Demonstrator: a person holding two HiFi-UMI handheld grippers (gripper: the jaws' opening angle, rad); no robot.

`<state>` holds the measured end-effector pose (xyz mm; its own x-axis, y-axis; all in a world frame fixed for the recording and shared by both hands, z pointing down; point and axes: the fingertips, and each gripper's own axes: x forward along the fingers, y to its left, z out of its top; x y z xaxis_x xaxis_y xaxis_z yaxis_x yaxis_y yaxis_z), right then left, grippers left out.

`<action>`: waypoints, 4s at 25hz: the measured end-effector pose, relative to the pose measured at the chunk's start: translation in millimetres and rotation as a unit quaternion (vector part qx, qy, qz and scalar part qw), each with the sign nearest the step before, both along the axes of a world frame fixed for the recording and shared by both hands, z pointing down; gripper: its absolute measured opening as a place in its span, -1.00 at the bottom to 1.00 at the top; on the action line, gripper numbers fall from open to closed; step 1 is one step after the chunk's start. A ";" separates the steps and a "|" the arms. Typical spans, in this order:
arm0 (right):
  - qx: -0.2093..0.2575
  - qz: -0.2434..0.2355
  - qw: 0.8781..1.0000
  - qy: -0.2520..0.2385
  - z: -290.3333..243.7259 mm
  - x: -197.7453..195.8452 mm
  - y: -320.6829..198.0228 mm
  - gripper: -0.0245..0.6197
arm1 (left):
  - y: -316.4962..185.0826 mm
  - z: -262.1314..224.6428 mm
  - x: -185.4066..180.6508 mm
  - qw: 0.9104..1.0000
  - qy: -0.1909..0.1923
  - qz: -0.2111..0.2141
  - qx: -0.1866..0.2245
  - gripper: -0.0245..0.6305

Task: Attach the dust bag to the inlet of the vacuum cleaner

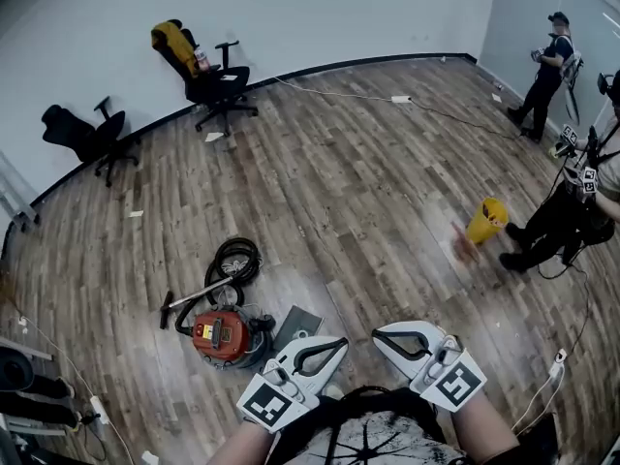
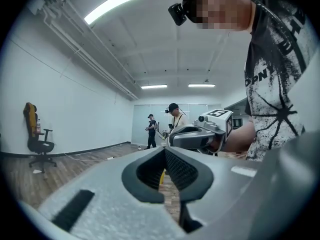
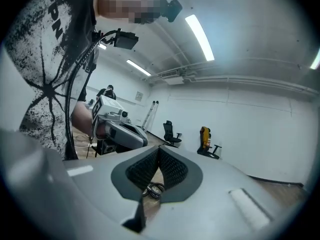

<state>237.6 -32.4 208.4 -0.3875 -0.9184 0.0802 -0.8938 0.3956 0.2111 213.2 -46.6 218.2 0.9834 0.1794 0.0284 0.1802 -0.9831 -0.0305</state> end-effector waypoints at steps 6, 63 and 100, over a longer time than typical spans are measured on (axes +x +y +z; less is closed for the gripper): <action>-0.097 -0.075 0.990 0.072 40.5 -8.1 -22.8 -0.90 | -27.1 15.4 -16.2 0.998 -0.041 -0.046 0.030 -0.92; -0.115 -0.507 0.846 0.119 103.7 21.8 -177.0 -0.90 | -128.8 28.2 -25.3 0.827 -0.122 -0.547 -0.048 -0.92; -0.295 -0.516 0.656 0.465 995.2 -27.7 -215.1 -0.27 | -173.0 600.5 -105.8 0.787 -0.169 -0.581 -0.124 -0.92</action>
<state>209.9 -247.5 1203.7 -0.3109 0.0920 0.9460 0.3214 0.9468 0.0136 107.4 -219.6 818.7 0.4314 -0.7938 0.4286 -0.8877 -0.4583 0.0445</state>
